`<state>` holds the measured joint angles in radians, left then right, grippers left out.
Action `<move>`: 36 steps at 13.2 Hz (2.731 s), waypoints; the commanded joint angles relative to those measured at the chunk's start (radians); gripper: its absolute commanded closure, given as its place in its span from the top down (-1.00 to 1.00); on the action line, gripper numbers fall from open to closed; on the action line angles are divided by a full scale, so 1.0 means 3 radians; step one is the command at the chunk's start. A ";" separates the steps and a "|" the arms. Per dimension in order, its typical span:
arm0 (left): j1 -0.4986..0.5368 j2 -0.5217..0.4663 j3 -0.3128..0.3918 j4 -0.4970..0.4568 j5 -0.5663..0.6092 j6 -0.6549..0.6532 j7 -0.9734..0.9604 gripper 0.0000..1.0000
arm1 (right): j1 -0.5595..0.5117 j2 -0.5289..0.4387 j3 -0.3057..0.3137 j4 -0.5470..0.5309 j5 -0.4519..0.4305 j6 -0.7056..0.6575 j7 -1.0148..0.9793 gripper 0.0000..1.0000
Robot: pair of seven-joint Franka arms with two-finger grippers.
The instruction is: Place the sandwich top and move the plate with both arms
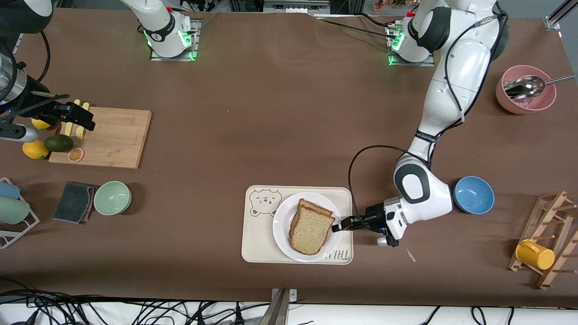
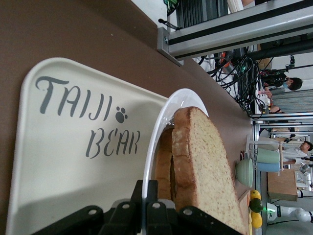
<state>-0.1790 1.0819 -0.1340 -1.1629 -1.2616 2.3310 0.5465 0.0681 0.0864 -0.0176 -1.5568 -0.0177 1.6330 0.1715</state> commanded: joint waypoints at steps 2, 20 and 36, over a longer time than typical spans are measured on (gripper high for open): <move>-0.0068 0.0091 0.0002 0.0134 -0.0141 0.0012 0.0009 -1.00 | -0.0053 0.0014 0.0038 0.0045 0.0039 0.0048 -0.0183 1.00; -0.0017 0.0024 0.0002 0.0067 -0.0069 -0.0084 0.0075 1.00 | -0.0053 0.0014 0.0043 0.0040 0.0039 0.0048 -0.0459 1.00; 0.0275 -0.0829 0.0037 -0.0020 0.2429 -0.1157 -0.0666 1.00 | -0.0053 0.0014 0.0048 0.0045 0.0039 0.0007 -0.0301 1.00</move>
<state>-0.1084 0.8904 -0.1285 -1.1309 -0.6323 2.0390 0.3574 0.0677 0.0871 -0.0172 -1.5568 -0.0175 1.6453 0.0735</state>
